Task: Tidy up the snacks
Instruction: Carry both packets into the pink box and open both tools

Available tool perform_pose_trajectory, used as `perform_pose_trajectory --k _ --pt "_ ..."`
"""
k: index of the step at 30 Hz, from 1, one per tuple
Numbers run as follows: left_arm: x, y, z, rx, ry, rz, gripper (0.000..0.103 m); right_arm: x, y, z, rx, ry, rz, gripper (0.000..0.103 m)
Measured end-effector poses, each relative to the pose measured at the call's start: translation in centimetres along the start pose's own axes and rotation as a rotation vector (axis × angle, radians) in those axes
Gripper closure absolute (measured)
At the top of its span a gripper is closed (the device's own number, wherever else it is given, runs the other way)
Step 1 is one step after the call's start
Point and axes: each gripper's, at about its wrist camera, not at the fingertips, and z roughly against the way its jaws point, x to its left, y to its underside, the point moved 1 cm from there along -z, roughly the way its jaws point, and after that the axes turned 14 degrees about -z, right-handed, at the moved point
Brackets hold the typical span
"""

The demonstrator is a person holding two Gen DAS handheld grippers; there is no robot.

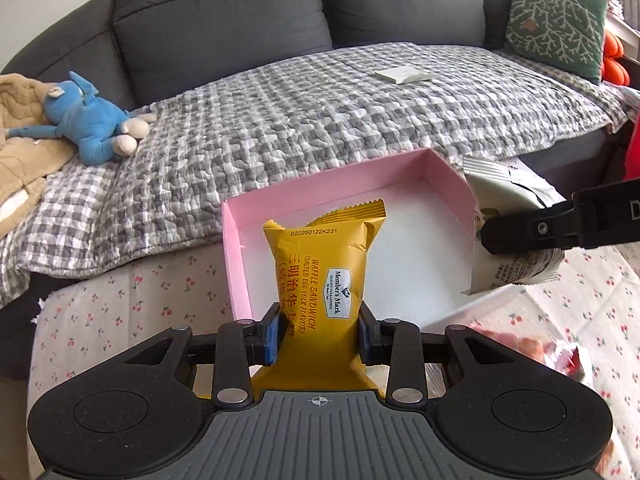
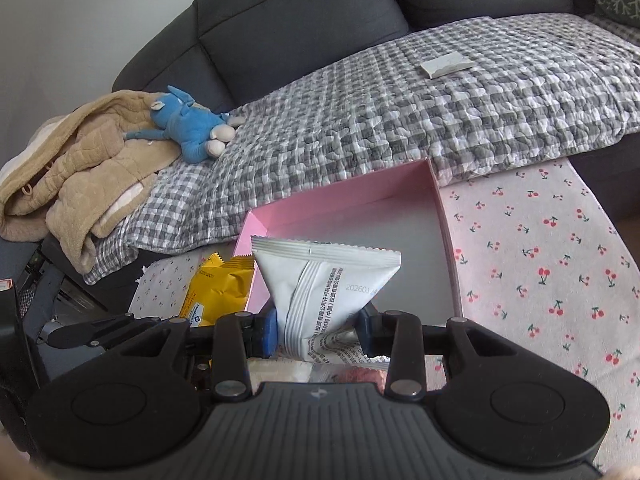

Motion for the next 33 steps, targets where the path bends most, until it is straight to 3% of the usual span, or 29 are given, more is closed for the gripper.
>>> perform_pose_trajectory --k 14,22,25,28,30,33 --pt "1.9 -2.8 -9.4 0.039 -0.093 -0.040 0.067 -0.2 -3.9 -8.9 0.023 0.110 0.086 0.068" --pt "2.1 -3.3 -11.3 0.044 -0.101 -0.023 0.064 -0.2 -4.7 -10.1 -0.001 0.160 0.123 0.067" --pt "2.2 -3.1 -11.6 0.040 -0.082 -0.011 0.062 -0.6 -5.0 -9.9 -0.019 0.172 0.114 0.061" --pt "2.0 -3.0 -11.1 0.024 -0.073 -0.016 0.052 -0.4 -5.2 -9.6 -0.041 0.168 0.105 0.041" --pt "2.0 -3.1 -10.4 0.003 -0.079 -0.019 0.032 -0.3 -5.3 -8.9 -0.054 0.153 0.102 0.036" --pt "2.1 -3.3 -9.2 -0.009 -0.065 -0.003 0.023 0.0 -5.3 -7.9 -0.062 0.147 0.107 0.031"
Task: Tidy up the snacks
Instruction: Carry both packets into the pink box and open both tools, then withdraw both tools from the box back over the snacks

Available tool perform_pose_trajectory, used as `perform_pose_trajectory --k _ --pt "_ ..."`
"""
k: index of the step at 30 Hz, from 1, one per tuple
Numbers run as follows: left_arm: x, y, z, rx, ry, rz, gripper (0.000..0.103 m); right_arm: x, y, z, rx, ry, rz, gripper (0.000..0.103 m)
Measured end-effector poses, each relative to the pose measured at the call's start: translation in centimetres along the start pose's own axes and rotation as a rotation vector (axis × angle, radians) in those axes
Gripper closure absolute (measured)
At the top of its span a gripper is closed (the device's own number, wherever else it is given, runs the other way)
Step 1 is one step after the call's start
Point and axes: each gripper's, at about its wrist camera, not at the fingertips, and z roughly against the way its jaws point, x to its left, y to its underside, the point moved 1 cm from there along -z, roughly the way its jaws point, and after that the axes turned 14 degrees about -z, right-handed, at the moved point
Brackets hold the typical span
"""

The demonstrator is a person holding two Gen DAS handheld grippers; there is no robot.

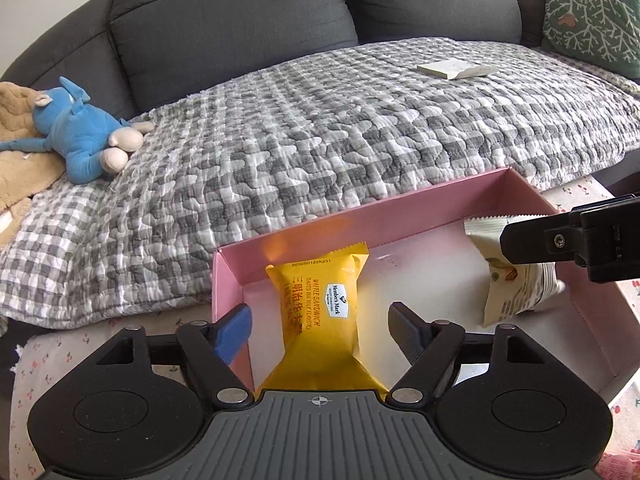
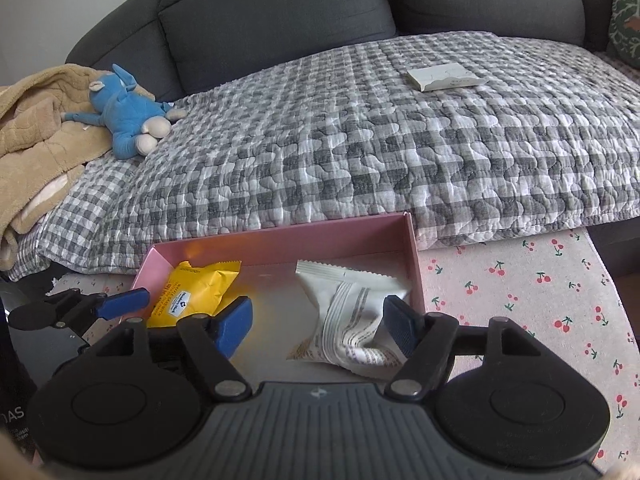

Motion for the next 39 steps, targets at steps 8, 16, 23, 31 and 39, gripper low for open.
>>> perform_pose_trajectory --k 8,16,23,31,39 --pt "-0.3 0.9 4.2 -0.021 0.038 0.023 0.015 0.6 0.4 4.2 -0.038 -0.004 0.027 0.019" --pt "-0.8 2.8 7.8 -0.027 0.065 0.038 0.013 1.0 1.7 7.1 -0.049 -0.006 0.039 0.014" --pt "-1.5 5.0 10.9 -0.034 0.077 0.035 0.010 0.9 3.6 9.4 -0.053 -0.014 0.046 0.011" --pt "-2.3 8.0 13.9 -0.036 0.091 0.053 0.008 0.6 6.4 11.3 -0.050 -0.044 0.040 0.008" --pt "-3.3 11.9 16.1 -0.020 0.083 0.061 0.006 0.2 9.6 12.7 -0.049 -0.062 0.056 0.006"
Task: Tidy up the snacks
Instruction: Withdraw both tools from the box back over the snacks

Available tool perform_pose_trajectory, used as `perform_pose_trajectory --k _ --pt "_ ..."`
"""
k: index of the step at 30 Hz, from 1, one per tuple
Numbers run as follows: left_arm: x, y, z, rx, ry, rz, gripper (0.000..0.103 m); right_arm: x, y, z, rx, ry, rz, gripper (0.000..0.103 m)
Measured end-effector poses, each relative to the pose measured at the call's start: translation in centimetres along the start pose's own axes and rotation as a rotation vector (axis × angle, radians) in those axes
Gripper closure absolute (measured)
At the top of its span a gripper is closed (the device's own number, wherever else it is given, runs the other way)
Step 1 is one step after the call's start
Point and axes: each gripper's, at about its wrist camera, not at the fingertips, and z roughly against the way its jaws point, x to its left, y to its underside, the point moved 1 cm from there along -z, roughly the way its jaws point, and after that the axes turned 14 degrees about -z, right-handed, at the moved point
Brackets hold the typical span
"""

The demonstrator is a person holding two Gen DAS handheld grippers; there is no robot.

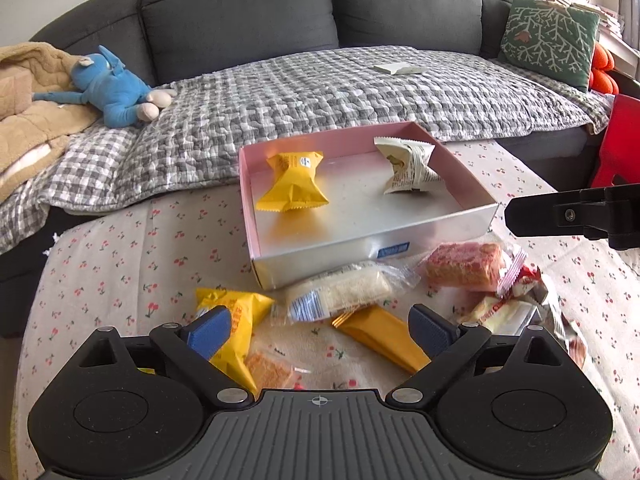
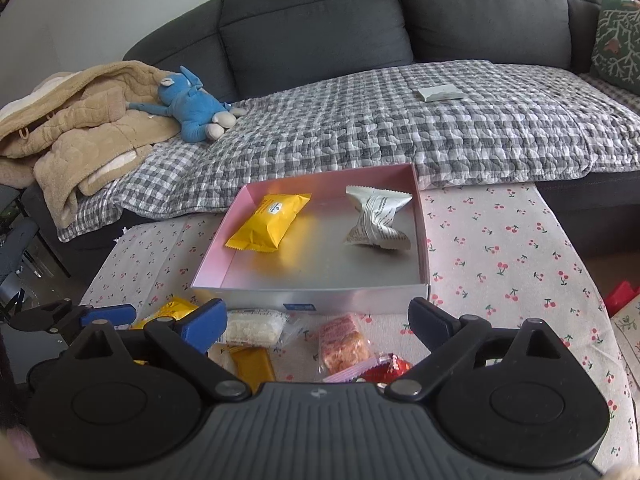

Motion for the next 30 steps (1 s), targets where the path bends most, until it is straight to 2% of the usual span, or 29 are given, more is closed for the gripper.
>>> perform_pose_trajectory --k 7,12,19,30 --pt "-0.5 3.4 1.2 0.007 -0.007 0.032 0.006 -0.5 2.9 1.1 -0.012 0.002 0.019 0.004" --pt "-0.7 6.0 2.0 -0.012 -0.012 0.061 0.006 -0.8 5.1 2.1 -0.039 0.000 0.081 0.002" --pt "-0.5 9.1 2.6 0.002 -0.005 0.106 0.006 -1.4 7.5 2.4 -0.010 -0.002 0.138 0.002" --pt "-1.8 11.4 2.7 -0.006 0.063 0.032 0.007 -3.8 9.7 1.9 0.026 0.070 0.176 0.003"
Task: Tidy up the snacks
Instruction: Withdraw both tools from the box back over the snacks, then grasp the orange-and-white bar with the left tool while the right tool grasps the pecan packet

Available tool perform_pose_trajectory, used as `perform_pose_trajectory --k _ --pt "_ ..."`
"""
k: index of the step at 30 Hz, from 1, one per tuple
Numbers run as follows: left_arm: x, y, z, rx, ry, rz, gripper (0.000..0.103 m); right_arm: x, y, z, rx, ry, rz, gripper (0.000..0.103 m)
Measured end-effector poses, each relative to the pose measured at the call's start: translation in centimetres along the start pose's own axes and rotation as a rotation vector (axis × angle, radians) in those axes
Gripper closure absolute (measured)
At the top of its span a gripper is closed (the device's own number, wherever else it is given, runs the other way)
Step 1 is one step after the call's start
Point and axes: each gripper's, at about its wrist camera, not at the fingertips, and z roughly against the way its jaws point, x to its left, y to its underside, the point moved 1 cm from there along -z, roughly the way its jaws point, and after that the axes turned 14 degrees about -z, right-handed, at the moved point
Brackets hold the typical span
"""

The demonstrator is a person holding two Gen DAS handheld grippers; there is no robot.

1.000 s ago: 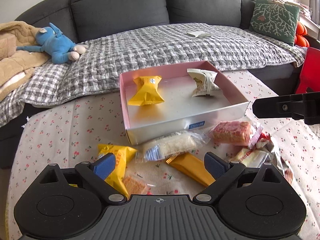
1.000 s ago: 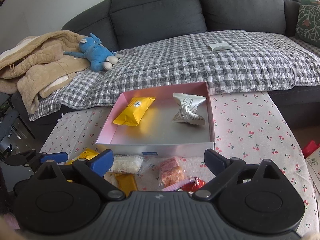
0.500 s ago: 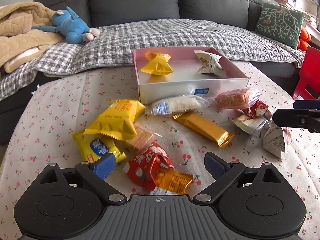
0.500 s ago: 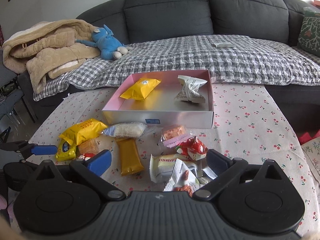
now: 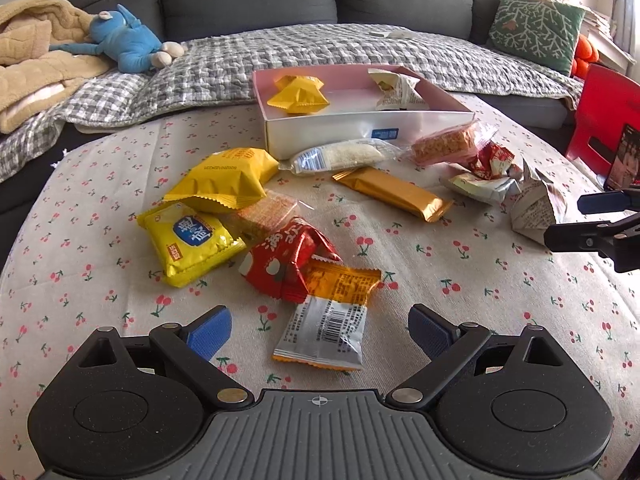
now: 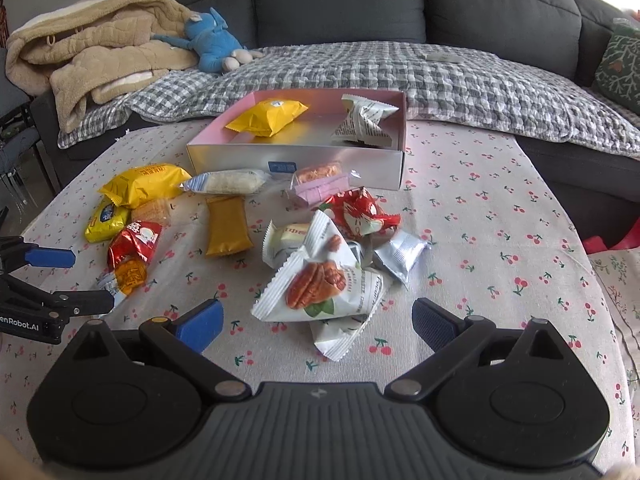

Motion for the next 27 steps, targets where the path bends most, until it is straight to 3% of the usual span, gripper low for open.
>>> perform_pose_trajectory --k 10,27 --pt "-0.2 0.2 -1.4 0.026 0.051 0.023 0.016 0.0 0.2 -1.2 0.015 0.010 0.024 0.005" --pt "-0.6 -0.6 -1.5 0.013 0.108 0.034 0.061 0.9 -0.1 -2.8 -0.011 0.050 0.117 0.028"
